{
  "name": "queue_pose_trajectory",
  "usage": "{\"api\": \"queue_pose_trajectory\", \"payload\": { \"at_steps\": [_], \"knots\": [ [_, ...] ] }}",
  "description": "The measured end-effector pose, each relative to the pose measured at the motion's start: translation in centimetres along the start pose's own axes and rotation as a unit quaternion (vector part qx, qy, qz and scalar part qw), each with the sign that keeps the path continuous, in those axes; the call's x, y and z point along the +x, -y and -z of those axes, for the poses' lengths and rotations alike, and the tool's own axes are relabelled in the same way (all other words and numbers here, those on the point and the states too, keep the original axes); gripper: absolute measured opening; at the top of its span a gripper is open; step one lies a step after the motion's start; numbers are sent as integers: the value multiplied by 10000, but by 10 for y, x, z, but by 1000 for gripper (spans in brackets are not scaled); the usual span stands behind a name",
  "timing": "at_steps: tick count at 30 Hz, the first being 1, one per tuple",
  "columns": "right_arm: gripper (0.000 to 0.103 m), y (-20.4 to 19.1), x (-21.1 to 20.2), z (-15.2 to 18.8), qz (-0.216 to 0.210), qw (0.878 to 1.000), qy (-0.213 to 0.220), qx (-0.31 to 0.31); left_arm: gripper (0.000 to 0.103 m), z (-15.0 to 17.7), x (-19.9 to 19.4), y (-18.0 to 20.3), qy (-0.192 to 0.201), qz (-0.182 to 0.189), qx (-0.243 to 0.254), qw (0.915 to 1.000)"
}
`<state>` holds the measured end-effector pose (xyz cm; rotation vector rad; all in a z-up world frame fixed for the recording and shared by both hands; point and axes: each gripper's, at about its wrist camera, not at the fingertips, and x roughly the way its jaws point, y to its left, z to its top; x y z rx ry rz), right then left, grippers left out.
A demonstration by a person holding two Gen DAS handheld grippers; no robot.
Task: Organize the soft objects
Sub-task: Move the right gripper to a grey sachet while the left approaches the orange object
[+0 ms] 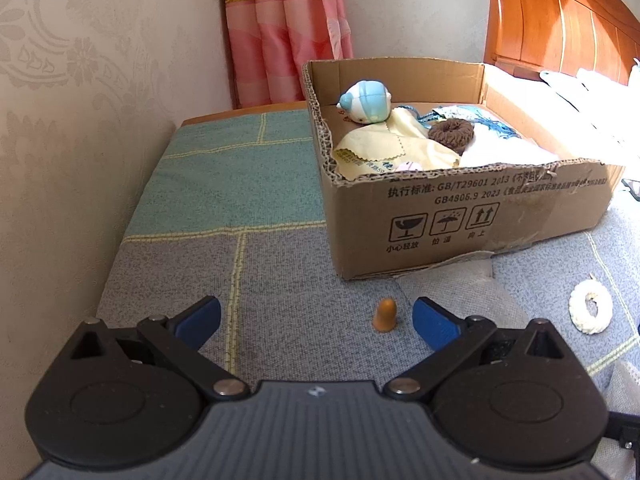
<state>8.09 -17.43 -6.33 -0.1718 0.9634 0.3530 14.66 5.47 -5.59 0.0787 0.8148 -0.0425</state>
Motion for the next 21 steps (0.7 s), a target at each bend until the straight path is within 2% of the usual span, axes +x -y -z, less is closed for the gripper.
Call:
{"api": "queue_pose_trajectory", "payload": {
  "at_steps": [12,18,21],
  "knots": [
    [103,-4,3,1,63,9999,45,-71,102,5,-3,-23,59,-266,-274,9993],
    [103,-5,2,2,72,9999,72,-79,101,11,-13,-17,186,4,-202,9996],
    [103,-5,2,2,75,9999,79,-87,94,15,-10,-13,221,-44,-317,9992]
  ]
}}
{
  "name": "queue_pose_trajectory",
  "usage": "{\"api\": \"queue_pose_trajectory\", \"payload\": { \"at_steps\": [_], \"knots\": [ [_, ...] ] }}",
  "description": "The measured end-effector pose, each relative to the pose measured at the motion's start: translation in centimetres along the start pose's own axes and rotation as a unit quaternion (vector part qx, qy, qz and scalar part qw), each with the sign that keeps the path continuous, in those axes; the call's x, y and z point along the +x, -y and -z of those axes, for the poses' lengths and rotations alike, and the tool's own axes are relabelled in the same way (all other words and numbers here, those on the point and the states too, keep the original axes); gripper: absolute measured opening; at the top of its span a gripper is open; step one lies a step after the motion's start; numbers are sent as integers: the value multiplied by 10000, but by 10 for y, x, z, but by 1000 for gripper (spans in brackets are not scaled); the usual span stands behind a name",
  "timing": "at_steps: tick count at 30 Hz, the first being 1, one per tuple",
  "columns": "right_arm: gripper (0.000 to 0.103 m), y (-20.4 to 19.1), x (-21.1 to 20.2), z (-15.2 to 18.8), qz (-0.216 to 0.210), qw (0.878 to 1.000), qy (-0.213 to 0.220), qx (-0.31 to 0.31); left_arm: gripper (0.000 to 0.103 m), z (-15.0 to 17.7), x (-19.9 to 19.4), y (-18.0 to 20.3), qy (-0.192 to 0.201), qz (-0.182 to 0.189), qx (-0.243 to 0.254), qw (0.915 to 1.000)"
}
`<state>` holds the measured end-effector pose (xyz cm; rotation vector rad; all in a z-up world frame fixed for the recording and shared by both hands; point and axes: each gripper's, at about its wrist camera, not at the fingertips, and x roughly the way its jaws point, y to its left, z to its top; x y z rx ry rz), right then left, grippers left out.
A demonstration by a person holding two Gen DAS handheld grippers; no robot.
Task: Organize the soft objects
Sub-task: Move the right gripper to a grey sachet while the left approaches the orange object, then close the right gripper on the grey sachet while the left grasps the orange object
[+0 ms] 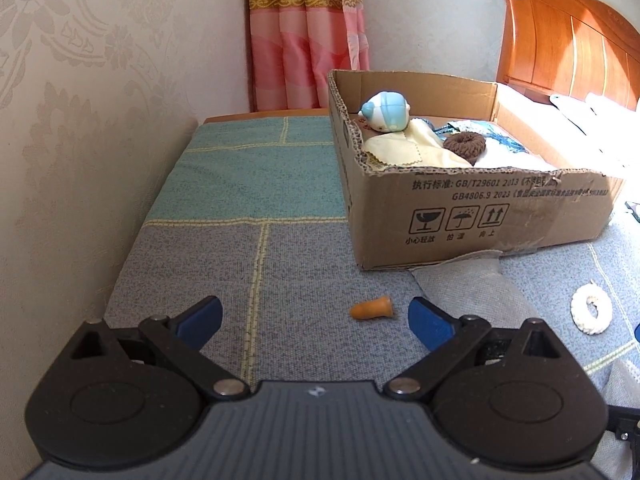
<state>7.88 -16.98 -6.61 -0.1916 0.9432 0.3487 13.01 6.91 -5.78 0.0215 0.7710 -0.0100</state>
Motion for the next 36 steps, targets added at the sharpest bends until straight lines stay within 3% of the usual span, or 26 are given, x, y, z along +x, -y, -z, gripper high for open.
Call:
{"api": "queue_pose_trajectory", "payload": {
  "at_steps": [3,7,10,22,28,36],
  "knots": [
    [103,0,0,1,-7,10000,12,-5,70,2,3,4,-5,-51,-37,10000],
    [103,1,0,1,-20,10000,43,-24,56,4,4,8,-47,144,-213,9997],
    [103,0,0,2,-29,10000,52,-40,53,5,5,12,-73,271,-304,9991],
    [103,1,0,2,-94,9998,102,-123,52,6,1,24,54,-75,-209,9997],
    [103,2,1,2,-122,9997,126,-169,53,6,-2,34,154,-224,118,9996],
    [103,1,2,2,-126,9997,136,-185,50,8,-4,30,40,-264,-81,9996]
  ]
}}
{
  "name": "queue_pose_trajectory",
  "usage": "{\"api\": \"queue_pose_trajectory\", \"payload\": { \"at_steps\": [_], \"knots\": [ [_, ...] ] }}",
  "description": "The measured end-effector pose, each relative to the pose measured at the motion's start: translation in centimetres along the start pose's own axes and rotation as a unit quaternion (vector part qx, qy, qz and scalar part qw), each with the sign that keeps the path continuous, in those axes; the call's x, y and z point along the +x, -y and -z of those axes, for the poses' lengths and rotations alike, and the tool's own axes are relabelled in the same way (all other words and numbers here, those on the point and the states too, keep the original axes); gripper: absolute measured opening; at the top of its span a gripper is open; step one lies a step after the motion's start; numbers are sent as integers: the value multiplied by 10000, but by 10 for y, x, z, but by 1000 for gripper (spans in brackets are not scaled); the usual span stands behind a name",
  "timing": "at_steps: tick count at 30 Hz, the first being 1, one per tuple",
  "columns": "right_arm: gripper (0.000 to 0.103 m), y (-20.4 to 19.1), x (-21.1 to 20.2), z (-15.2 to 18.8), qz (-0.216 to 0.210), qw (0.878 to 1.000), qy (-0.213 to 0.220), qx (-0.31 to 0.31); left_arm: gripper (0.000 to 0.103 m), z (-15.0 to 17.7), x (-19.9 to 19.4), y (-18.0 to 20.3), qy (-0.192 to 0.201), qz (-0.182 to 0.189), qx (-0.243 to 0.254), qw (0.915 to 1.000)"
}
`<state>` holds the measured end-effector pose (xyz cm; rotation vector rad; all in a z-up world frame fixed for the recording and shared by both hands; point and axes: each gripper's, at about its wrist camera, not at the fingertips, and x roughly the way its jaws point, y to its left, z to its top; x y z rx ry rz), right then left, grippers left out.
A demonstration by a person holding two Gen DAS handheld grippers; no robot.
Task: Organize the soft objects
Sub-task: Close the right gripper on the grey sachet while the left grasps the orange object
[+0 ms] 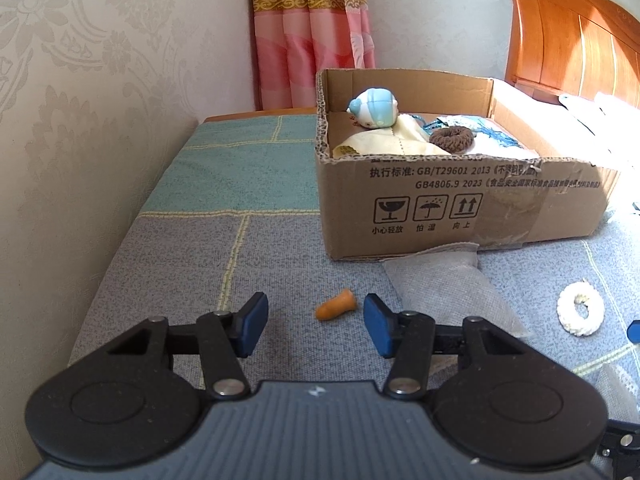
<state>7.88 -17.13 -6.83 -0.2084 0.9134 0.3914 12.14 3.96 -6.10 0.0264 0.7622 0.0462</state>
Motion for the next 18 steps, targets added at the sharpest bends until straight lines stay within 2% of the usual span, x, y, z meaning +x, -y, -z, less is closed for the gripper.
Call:
{"api": "queue_pose_trajectory", "payload": {
  "at_steps": [1,3,6,11,13,18],
  "knots": [
    [103,0,0,0,3,10000,3,-1,44,0,0,2,-51,32,-15,10000],
    [103,0,0,0,4,10000,6,1,39,1,1,6,-165,125,-76,9998],
    [103,-1,0,0,2,10000,10,3,38,-1,3,11,-202,259,-161,9993],
    [103,-1,0,1,-4,10000,21,9,38,-5,8,13,-171,244,-191,9994],
    [103,-1,-1,1,-25,10000,35,24,33,-5,8,12,-145,239,-212,9994],
    [103,3,-15,1,-508,9983,237,127,26,-4,8,10,-88,223,-218,9995]
  ]
}}
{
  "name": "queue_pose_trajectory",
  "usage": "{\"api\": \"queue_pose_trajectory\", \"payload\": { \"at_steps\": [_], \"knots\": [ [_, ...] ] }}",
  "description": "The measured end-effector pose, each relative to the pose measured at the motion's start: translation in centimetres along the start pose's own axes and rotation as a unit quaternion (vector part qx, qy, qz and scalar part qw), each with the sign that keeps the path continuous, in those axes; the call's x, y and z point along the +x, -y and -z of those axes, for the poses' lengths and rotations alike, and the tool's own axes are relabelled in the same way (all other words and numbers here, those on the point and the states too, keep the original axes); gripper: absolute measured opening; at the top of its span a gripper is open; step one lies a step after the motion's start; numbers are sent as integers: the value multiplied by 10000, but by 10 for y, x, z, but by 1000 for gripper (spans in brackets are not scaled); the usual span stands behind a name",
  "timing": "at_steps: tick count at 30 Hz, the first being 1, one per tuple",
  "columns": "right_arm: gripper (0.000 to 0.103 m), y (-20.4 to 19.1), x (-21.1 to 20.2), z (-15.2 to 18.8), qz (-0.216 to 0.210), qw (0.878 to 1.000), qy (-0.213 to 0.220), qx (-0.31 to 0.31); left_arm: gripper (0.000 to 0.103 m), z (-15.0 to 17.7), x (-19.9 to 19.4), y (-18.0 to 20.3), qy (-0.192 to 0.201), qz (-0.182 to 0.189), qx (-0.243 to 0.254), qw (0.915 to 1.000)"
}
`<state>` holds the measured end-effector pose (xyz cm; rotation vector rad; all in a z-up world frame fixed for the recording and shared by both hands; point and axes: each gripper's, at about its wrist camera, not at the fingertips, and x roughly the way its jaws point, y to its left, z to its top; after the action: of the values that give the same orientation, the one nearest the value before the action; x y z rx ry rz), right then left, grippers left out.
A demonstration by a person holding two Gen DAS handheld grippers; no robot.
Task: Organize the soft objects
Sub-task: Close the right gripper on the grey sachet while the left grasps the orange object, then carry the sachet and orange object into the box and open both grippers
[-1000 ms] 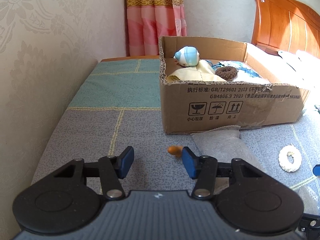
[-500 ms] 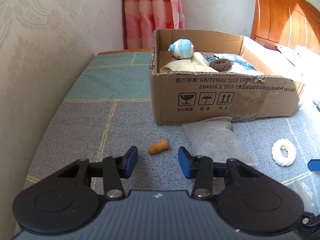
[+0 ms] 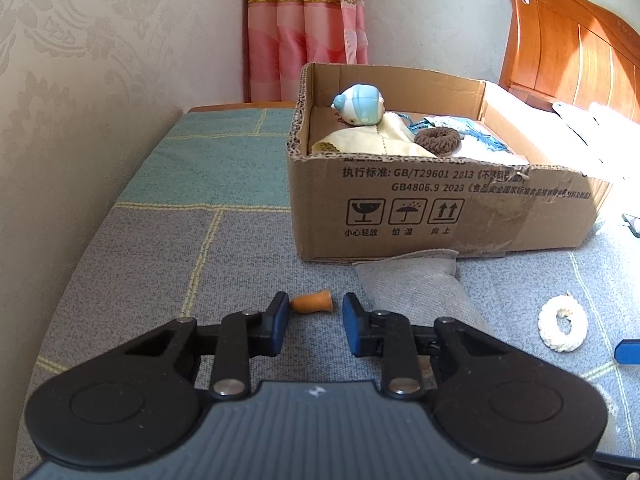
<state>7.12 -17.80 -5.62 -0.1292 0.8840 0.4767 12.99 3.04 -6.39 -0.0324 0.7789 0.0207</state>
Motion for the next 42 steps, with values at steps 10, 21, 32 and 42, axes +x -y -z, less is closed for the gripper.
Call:
{"api": "queue_pose_trajectory", "payload": {
  "at_steps": [10,21,32,42],
  "knots": [
    [103,-35,0,10,-242,9943,-271,-999,25,1,0,-2,24,34,-4,10000],
    [66,-41,-5,11,-38,9921,-332,-1206,21,0,-2,-5,-8,92,65,9999],
    [60,-39,-21,4,71,9933,-89,-1146,21,-6,-33,-10,146,288,268,9991],
    [60,-20,-42,-17,373,9928,408,-1067,21,-43,-71,6,666,830,677,9920]
  ]
}}
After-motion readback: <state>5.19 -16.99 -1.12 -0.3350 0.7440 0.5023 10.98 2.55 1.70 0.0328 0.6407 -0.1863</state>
